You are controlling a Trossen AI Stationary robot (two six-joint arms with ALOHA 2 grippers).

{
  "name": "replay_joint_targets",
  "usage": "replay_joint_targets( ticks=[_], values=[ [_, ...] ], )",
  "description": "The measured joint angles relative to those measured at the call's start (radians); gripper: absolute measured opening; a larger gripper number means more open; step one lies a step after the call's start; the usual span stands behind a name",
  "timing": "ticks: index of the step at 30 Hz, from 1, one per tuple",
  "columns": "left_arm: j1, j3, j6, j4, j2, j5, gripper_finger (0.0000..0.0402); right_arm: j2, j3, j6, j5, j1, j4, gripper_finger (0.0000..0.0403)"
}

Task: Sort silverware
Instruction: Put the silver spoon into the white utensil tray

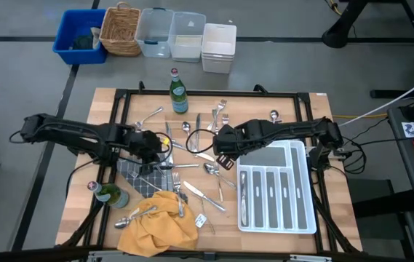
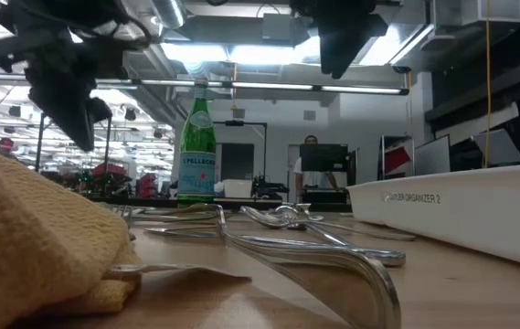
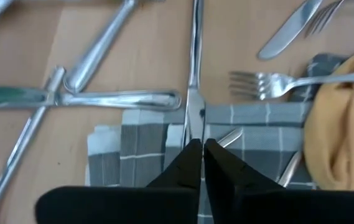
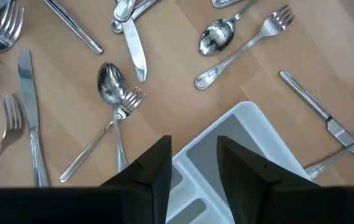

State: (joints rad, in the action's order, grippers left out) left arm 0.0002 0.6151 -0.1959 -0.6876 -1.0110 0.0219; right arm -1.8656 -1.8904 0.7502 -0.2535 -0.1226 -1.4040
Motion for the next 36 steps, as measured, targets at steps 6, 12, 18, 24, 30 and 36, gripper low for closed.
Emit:
replay_joint_targets(
  ticks=[6, 12, 18, 24, 30, 36],
  values=[
    [0.003, 0.0, -0.001, 0.0, -0.084, 0.0, 0.0088, 0.0, 0.0, 0.0, 0.0, -0.001, 0.01, 0.0128],
    [0.023, 0.0, 0.004, -0.001, -0.127, 0.0, 0.0109, 0.0, 0.0, -0.053, 0.01, -0.001, 0.012, 0.0128],
    [0.053, 0.0, 0.006, 0.0, -0.141, 0.0, 0.0097, 0.0, 0.0, -0.113, 0.023, -0.001, 0.012, 0.0128],
    [0.054, 0.01, 0.123, 0.024, -0.142, -0.001, 0.0093, 0.0, 0.001, -0.182, 0.096, -0.001, 0.019, 0.0128],
    [0.053, 0.04, 0.299, -0.01, -0.143, -0.001, 0.0097, 0.0, 0.001, -0.207, 0.116, -0.001, 0.018, 0.0128],
    [0.054, 0.041, 0.356, -0.015, -0.145, 0.0, 0.0093, 0.0, 0.001, -0.228, 0.115, -0.001, 0.018, 0.0128]
  ],
)
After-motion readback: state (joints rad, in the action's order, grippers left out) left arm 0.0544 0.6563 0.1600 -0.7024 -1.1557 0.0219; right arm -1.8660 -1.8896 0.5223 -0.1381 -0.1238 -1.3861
